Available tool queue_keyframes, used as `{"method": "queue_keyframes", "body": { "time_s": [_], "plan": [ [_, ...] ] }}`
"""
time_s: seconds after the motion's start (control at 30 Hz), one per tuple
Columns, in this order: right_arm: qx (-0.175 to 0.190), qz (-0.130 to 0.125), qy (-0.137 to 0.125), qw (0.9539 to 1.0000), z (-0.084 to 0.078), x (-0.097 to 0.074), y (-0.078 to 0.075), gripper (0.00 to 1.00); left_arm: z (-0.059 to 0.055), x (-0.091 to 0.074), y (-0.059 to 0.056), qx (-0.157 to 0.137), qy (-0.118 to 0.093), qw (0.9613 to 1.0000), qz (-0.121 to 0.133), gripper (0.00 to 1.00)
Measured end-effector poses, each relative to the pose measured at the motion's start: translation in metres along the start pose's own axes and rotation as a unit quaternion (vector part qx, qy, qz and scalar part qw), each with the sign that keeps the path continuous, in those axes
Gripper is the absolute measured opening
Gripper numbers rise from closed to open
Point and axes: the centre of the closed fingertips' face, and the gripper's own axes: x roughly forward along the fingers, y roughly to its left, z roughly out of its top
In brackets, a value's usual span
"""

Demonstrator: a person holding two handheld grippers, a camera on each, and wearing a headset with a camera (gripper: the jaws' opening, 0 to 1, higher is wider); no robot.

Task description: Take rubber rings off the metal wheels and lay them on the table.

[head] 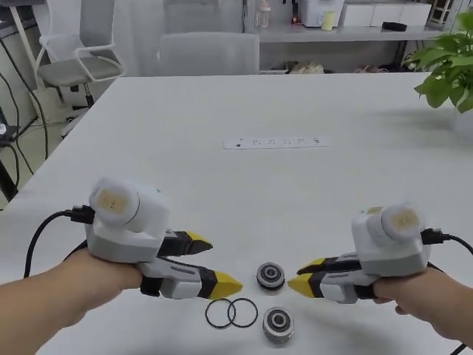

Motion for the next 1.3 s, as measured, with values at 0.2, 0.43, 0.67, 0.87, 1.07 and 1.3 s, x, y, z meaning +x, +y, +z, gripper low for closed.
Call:
{"method": "queue_keyframes", "body": {
  "time_s": [0.2,0.43,0.67,0.87,1.07,1.3],
  "plan": [
    [0.004,0.0,-0.002,1.0,-0.002,0.0,-0.001,0.15,0.001,0.013,-0.004,0.005,0.005,0.9999,-0.01,0.47],
    [0.003,0.002,-0.004,1.0,-0.002,0.0,-0.001,0.15,0.002,0.026,-0.006,0.007,0.011,0.9998,-0.017,0.46],
    [0.003,0.003,-0.006,1.0,-0.002,0.0,0.0,0.15,0.003,0.038,-0.005,0.005,0.015,0.9996,-0.022,0.43],
    [0.002,0.003,-0.008,1.0,-0.002,0.0,0.0,0.15,0.005,0.048,-0.004,0.009,0.02,0.9995,-0.023,0.41],
    [0.003,0.003,-0.009,1.0,-0.002,0.0,-0.001,0.15,0.006,0.056,-0.003,0.012,0.025,0.9993,-0.025,0.38],
    [0.002,0.004,-0.009,1.0,-0.003,-0.001,-0.001,0.15,0.003,0.067,-0.004,0.018,0.036,0.9987,-0.03,0.32]
  ]
}}
